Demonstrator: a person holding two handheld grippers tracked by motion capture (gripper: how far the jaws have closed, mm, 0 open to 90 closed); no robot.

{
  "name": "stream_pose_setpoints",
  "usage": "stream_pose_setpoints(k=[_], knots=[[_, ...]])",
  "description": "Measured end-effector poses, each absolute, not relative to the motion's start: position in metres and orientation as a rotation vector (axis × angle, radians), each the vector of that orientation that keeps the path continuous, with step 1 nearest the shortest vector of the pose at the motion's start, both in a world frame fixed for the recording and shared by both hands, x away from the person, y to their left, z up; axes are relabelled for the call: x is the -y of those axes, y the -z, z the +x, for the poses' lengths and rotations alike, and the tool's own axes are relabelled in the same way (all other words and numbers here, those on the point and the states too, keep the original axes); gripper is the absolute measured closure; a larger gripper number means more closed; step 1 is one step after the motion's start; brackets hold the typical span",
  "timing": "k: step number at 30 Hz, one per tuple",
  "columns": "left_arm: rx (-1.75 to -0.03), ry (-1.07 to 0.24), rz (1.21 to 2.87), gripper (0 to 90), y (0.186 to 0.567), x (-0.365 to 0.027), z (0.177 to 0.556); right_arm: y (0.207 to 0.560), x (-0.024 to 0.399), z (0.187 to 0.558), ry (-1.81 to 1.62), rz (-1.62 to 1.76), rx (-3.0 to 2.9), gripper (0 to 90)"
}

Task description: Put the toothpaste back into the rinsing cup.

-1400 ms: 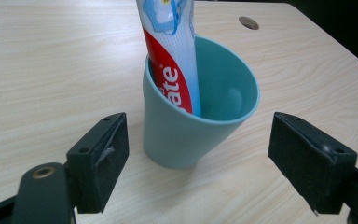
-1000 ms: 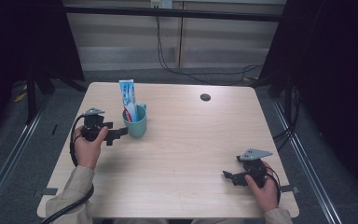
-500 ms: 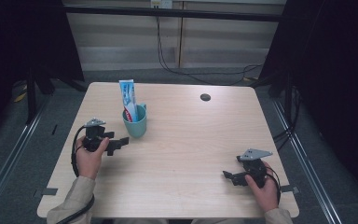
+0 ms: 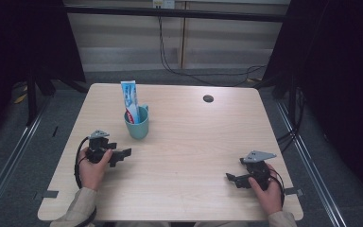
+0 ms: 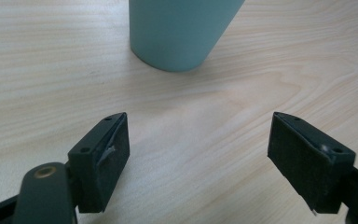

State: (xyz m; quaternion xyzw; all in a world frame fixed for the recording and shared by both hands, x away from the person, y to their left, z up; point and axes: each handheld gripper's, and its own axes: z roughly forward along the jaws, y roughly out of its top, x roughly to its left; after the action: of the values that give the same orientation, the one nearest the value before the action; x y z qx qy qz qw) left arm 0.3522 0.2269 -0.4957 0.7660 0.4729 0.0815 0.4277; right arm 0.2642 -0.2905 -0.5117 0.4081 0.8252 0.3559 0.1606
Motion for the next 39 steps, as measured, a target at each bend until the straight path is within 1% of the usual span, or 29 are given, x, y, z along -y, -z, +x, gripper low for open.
stream_pose_setpoints(k=[9, 16, 24, 35, 39], knots=[[-1.186, -0.231, 1.940, 20.7, 0.506, -0.229, 0.344, 0.512, 0.291, 0.264, -1.017, 1.166, -2.357, 12.1], [-1.154, -0.261, 1.941, 20.5, 0.509, -0.230, 0.339, 0.512, 0.290, 0.264, -1.017, 1.166, -2.357, 12.1], [-1.112, -0.307, 1.997, 17.9, 0.509, -0.225, 0.335, 0.512, 0.290, 0.264, -1.017, 1.166, -2.357, 12.1], [-1.102, -0.320, 2.015, 16.2, 0.510, -0.221, 0.334, 0.512, 0.290, 0.264, -1.017, 1.165, -2.357, 12.1], [-1.082, -0.357, 2.056, 15.0, 0.510, -0.218, 0.333, 0.512, 0.290, 0.264, -1.017, 1.166, -2.357, 12.1]])
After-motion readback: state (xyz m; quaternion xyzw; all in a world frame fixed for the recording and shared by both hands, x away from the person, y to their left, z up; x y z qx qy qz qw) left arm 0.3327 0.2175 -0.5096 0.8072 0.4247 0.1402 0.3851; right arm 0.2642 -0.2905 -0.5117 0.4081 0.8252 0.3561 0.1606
